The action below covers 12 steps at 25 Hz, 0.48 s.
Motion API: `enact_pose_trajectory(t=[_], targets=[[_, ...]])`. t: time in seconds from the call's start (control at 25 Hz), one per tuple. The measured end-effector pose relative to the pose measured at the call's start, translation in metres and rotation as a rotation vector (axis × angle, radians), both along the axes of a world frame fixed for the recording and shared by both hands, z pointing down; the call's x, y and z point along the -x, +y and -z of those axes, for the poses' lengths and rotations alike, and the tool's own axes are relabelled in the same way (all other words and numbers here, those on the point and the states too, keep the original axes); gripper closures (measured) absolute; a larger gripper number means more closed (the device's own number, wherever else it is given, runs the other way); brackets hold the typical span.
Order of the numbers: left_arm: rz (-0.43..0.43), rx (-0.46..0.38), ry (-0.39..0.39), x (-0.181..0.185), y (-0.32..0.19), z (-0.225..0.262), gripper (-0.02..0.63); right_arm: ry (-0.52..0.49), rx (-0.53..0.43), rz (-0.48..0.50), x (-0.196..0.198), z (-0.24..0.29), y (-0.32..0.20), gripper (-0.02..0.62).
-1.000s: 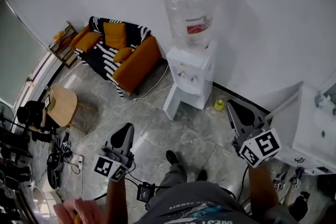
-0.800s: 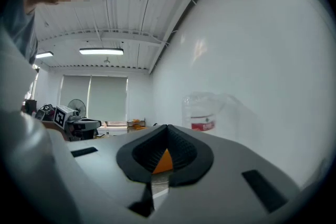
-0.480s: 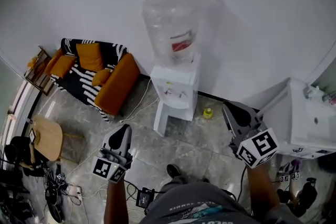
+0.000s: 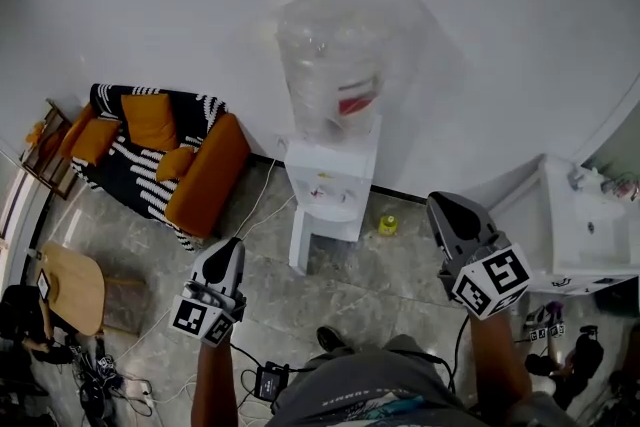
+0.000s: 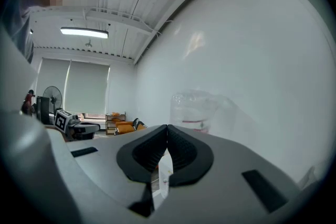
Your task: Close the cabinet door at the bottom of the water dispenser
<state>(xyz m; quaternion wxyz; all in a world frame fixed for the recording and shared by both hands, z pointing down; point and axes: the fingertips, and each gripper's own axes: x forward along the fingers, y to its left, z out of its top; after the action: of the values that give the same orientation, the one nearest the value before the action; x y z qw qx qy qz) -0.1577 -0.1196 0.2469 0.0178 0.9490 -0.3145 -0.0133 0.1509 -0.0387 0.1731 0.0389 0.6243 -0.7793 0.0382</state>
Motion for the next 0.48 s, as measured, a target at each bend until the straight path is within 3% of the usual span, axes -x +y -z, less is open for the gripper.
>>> enact_pose_trajectory(t=[0.32,0.48], targets=[[-0.017,0.028,0.02,0.008,-0.042,-0.031,0.586,0.015,0.044,-0.027,0.006,-0.02,-0.035,0.568],[-0.001,0.053,-0.012,0.009,-0.064,-0.055,0.586,0.011,0.074,-0.024,0.001,-0.035,-0.056,0.568]])
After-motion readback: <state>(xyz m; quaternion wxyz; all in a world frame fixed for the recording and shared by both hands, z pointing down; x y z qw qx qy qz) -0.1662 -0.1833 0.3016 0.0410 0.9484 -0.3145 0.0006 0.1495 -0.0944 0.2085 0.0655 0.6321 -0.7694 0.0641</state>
